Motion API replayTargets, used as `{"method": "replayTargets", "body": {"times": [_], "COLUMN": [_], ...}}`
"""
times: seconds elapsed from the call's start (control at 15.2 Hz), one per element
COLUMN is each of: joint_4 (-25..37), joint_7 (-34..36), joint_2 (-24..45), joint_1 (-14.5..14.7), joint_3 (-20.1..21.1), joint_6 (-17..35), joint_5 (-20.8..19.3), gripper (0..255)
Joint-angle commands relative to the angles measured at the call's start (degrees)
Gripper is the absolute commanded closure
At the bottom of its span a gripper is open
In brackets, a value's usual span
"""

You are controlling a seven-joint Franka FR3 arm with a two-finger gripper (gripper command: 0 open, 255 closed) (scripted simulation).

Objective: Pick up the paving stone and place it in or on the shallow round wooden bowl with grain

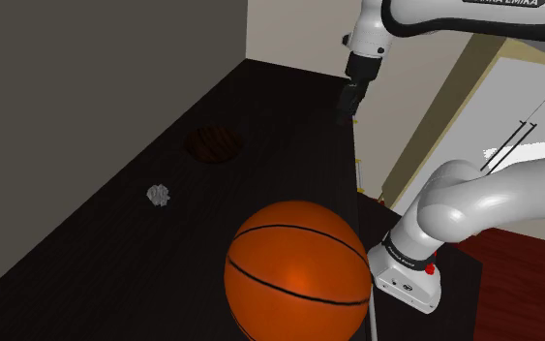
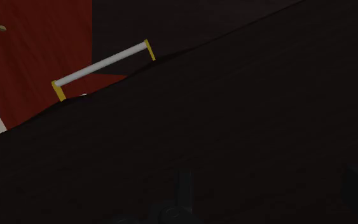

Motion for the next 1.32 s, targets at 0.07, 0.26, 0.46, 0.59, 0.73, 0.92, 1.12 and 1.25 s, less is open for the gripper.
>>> {"method": "replayTargets", "body": {"times": [0.07,0.26,0.46,0.59,0.73,0.92,1.12,1.25], "joint_4": [-0.5,-1.5,-1.9,-1.8,-1.4,-0.1,1.8,3.4], "joint_7": [1.2,4.5,7.7,9.8,11.8,14.8,17.7,19.8], "joint_2": [0.6,2.8,5.6,7.9,10.4,14.6,19.3,22.6], "joint_1": [0.5,1.9,3.3,4.2,5.0,6.2,7.1,7.6], "joint_3": [0.9,3.6,6.3,8.1,9.9,12.5,15.1,16.7], "joint_6": [1.4,5.6,10.0,13.0,15.9,20.3,24.5,27.2], "joint_5": [1.0,3.9,6.5,8.1,9.5,11.3,12.6,13.0], "gripper": [0,0,0,0,0,0,0,0]}}
